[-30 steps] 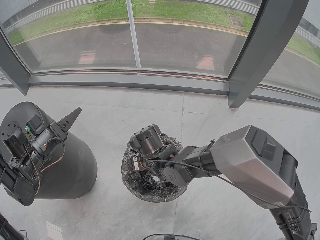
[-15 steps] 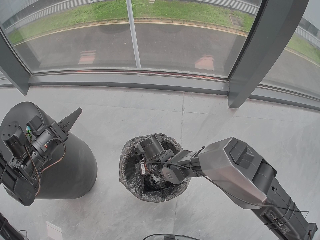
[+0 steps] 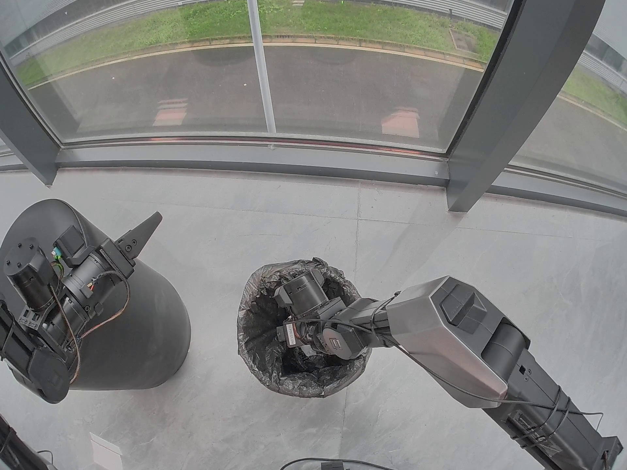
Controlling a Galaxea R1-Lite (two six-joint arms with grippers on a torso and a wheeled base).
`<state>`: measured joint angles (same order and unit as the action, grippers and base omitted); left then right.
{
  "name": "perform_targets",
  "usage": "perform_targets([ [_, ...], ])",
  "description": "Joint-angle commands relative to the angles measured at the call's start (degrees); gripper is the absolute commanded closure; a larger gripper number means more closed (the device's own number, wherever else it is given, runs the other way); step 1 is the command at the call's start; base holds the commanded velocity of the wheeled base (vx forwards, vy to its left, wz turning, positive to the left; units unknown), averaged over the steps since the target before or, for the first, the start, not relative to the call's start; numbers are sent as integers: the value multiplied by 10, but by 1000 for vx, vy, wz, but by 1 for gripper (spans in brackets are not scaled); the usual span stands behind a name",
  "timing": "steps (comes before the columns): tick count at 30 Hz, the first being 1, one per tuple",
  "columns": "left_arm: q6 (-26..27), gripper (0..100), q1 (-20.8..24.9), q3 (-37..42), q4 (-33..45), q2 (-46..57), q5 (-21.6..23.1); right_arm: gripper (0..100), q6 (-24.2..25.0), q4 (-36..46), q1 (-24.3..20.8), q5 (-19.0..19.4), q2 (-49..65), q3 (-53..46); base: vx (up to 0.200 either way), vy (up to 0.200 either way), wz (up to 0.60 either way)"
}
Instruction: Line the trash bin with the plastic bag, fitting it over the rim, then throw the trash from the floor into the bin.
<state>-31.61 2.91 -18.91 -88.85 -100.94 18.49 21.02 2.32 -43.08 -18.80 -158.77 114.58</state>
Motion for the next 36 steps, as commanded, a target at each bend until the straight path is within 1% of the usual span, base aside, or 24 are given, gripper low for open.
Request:
perform_targets([
  [1, 0, 0, 0, 0, 0, -1, 0, 0, 1, 5, 0, -3, 1, 0, 0, 0, 0],
  [9, 0, 0, 0, 0, 0, 1, 0, 0, 14, 42, -17, -5, 53, 0, 0, 0, 0],
  [19, 0, 0, 2, 1, 0, 11, 1, 0, 13, 54, -44, -5, 181, 0, 0, 0, 0],
  [23, 1, 0, 14, 5, 0, 19, 0, 0, 4, 54, -48, -7, 252, -53, 0, 0, 0],
  [26, 1, 0, 24, 10, 0, 30, 1, 0, -24, 51, -48, -10, 314, -99, 0, 0, 0],
  [27, 1, 0, 25, 12, 0, 33, 0, 0, -31, 50, -48, -16, 331, -110, 0, 0, 0],
  [29, 4, 0, 31, 16, 0, 43, 1, 0, -48, 46, -48, -55, 383, -145, 0, 0, 0],
  [30, 5, 0, 32, 17, 0, 43, 1, 0, -50, 46, -49, -61, 390, -149, 0, 0, 0],
  [31, 8, 0, 34, 19, 0, 50, 1, 0, -64, 46, -48, -83, 435, -181, 0, 0, 0],
  [32, 8, 0, 35, 19, 0, 50, 1, 0, -67, 46, -48, -84, 443, -187, 0, 0, 0],
  [33, 10, 0, 39, 21, 0, 54, 1, 0, -81, 46, -45, -88, 489, -223, 0, 0, 0],
  [36, 20, 0, 46, 27, 0, 55, 1, 0, -98, 31, -32, -88, 562, -289, 0, 0, 0],
])
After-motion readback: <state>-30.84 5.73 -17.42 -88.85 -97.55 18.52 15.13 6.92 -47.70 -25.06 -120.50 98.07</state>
